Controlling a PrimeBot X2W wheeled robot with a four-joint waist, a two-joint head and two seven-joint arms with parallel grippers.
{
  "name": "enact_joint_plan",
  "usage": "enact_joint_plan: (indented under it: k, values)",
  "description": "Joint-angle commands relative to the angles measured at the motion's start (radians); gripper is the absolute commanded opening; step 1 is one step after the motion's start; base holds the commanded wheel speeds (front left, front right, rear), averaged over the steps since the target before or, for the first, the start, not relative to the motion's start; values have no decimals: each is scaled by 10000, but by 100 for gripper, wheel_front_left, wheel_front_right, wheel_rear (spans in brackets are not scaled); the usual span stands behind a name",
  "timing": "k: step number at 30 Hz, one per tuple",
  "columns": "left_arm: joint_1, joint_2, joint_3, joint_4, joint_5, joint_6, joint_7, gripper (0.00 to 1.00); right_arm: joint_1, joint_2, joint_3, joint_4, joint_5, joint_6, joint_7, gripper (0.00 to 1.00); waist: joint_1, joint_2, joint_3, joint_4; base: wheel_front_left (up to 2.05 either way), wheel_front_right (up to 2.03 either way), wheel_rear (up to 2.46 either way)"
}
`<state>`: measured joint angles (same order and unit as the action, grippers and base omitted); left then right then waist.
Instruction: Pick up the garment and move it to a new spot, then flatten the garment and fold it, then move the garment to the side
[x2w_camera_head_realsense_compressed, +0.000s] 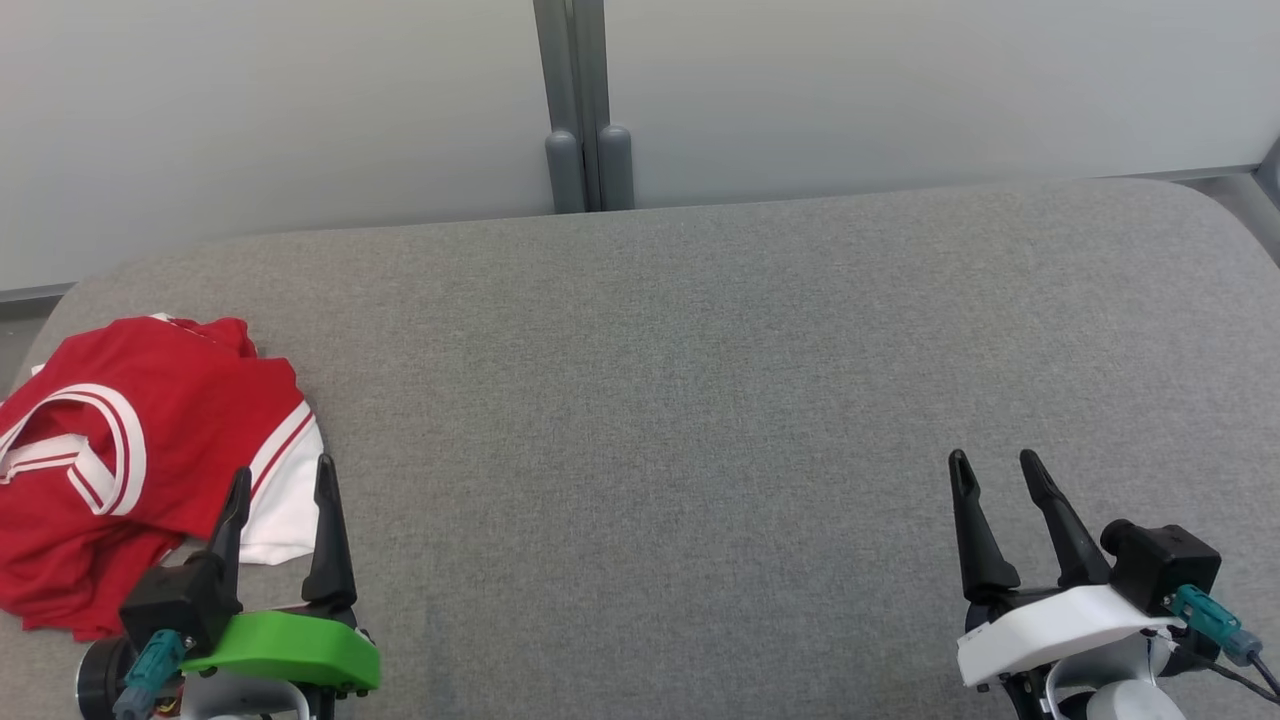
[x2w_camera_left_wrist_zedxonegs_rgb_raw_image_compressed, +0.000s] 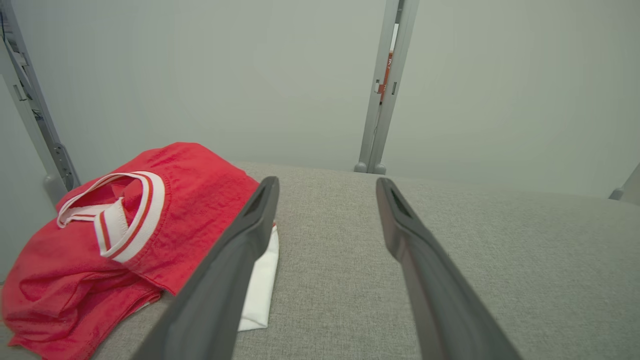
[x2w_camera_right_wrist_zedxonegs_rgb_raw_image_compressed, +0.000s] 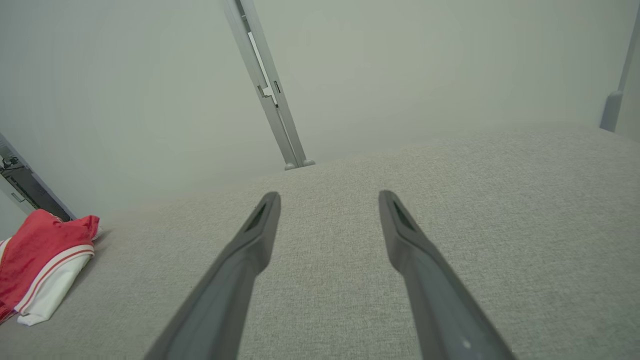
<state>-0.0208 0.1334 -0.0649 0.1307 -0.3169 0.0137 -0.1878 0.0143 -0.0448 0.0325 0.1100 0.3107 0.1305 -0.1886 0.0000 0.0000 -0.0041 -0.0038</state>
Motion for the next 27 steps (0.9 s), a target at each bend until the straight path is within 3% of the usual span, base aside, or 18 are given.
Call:
enact_joint_plan:
  k: [1, 15, 27]
  values:
    - [40, 108, 7, -37, 203, 40, -117, 100, 25, -57, 23, -132, -272, 2, -102, 100, 0, 0, -6, 4, 0, 0, 0]
    - [90, 99, 4, 102, 401, -352, -14, 100, 197, -66, 21, -360, -1361, 3, -236, 100, 0, 0, -87, 39, 0, 0, 0]
    - [302, 212, 115, -143, 835, -129, 103, 100, 370, -69, -155, -584, -1553, 2, -134, 100, 0, 0, -136, 60, 0, 0, 0]
